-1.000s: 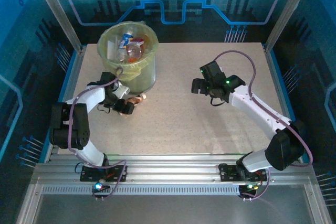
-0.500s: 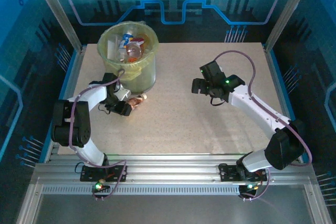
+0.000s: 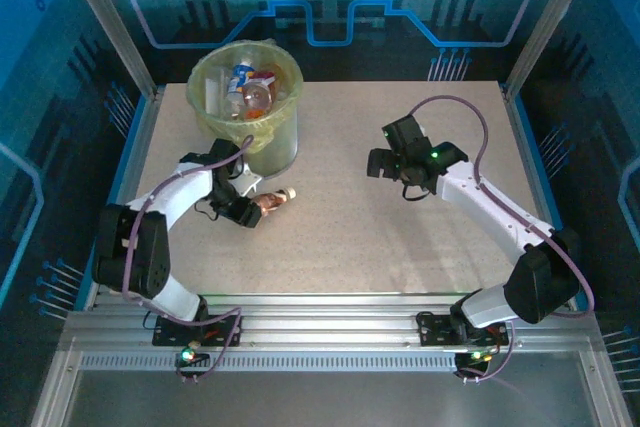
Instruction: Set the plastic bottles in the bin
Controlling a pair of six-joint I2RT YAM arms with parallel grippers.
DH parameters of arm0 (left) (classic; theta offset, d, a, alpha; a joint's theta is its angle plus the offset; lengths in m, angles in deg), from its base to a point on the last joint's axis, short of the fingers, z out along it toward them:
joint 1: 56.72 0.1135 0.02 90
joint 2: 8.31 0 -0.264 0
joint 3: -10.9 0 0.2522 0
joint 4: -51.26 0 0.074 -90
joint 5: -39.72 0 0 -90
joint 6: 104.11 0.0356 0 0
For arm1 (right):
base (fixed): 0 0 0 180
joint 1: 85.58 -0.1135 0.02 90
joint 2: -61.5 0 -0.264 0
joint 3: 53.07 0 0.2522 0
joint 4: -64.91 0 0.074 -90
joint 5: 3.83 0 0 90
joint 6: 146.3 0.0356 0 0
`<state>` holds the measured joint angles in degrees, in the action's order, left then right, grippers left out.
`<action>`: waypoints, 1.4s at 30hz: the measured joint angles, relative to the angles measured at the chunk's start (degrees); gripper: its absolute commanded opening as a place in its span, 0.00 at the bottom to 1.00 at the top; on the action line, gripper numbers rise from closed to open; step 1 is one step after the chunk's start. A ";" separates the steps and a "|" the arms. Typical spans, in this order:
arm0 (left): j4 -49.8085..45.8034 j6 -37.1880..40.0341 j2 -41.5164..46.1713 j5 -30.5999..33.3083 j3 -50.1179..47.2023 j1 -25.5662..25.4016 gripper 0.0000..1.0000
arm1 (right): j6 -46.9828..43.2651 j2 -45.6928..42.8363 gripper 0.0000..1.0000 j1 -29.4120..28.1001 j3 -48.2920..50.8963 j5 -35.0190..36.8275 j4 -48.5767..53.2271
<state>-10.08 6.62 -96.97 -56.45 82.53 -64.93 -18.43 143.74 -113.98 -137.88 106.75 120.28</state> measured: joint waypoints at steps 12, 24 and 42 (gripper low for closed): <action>4.09 -1.33 10.78 0.79 -1.29 -10.03 0.45 | -0.57 -2.45 1.00 0.83 0.13 0.00 -0.07; 6.95 -10.67 15.39 -4.66 17.25 -16.72 0.42 | -0.48 -5.84 1.00 1.27 0.98 0.92 0.00; -1.99 -22.56 8.81 9.51 43.85 3.39 0.41 | -0.35 -7.65 1.00 1.86 2.23 1.53 -0.04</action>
<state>-12.07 -15.94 -88.16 -46.94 126.37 -61.54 -18.78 136.09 -112.12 -135.65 108.28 120.23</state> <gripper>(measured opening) 0.572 0.998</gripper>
